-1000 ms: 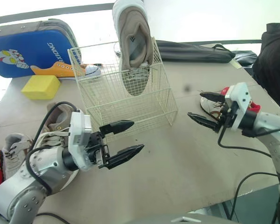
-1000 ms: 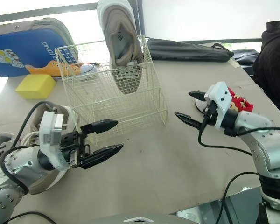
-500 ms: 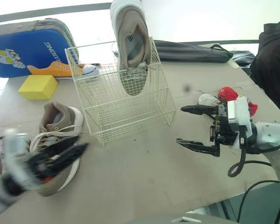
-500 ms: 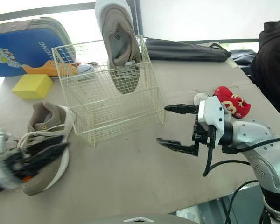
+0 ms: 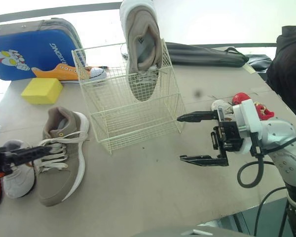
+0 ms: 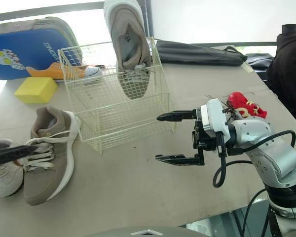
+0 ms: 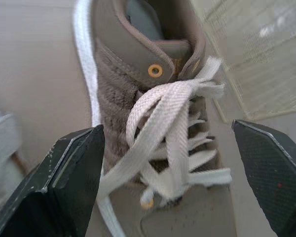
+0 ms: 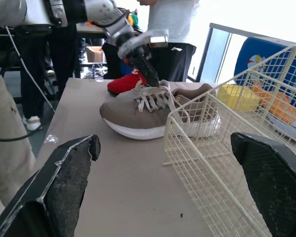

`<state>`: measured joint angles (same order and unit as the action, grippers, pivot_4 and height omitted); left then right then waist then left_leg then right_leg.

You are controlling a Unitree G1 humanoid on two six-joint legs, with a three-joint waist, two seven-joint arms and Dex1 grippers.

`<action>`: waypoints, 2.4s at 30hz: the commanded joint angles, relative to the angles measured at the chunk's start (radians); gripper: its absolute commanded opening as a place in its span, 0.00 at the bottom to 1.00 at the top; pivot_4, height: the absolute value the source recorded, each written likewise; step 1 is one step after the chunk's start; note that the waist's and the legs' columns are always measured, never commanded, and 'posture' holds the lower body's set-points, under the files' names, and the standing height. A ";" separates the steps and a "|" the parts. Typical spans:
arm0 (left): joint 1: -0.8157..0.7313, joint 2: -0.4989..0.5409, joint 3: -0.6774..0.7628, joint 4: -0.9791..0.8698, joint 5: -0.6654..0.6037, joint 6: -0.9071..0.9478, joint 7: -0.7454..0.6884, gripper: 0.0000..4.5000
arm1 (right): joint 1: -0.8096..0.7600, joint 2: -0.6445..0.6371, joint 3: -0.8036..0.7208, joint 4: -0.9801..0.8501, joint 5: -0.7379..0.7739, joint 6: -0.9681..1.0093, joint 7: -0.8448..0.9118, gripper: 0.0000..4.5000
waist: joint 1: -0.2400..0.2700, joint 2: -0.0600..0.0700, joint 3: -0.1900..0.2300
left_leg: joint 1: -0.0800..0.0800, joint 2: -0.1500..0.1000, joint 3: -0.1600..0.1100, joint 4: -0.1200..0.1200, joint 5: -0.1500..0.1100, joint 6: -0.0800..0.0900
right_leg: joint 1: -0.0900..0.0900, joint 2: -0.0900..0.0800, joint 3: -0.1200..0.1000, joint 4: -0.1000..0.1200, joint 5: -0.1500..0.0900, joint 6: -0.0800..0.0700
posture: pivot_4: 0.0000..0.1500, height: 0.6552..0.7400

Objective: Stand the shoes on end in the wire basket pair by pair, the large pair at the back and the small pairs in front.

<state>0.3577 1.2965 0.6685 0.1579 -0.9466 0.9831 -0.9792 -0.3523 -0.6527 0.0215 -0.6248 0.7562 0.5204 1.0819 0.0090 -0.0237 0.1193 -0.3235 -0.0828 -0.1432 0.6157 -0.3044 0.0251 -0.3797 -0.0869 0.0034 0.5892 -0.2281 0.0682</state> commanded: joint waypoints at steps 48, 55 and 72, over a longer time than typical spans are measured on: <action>-1.026 -0.577 -0.172 -0.564 0.235 -0.374 0.732 0.00 | 0.038 -0.043 -0.112 -0.065 0.025 -0.046 -0.163 1.00 | 0.007 -0.007 -0.001 | -0.003 -0.001 -0.004 0.006 0.002 -0.003 | 0.002 -0.005 -0.008 0.000 0.001 0.000 | 1.00 1.00; -1.126 -0.646 -0.298 -0.420 0.512 -0.693 0.758 0.00 | 0.071 -0.048 -0.132 -0.098 0.027 -0.050 -0.201 1.00 | 0.007 -0.009 -0.002 | -0.004 -0.001 -0.004 0.007 0.002 -0.003 | 0.001 -0.003 -0.008 0.000 0.001 0.000 | 1.00 1.00; -0.805 -0.921 -0.487 -0.264 0.970 -1.209 0.899 0.00 | 0.088 0.009 -0.229 -0.182 0.068 -0.026 -0.479 1.00 | 0.035 -0.011 -0.006 | -0.006 -0.001 -0.005 0.014 0.002 -0.002 | 0.003 -0.003 -0.008 0.001 0.003 0.003 | 1.00 1.00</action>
<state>-0.4285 0.3821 0.1763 -0.0898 0.0034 -0.1691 -0.1050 -0.2659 -0.6468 -0.1754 -0.7632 0.8002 0.4956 0.6437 0.0436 -0.0344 0.1133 -0.3293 -0.0844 -0.1485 0.6300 -0.3026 0.0230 -0.3767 -0.0899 -0.0048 0.5902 -0.2253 0.0713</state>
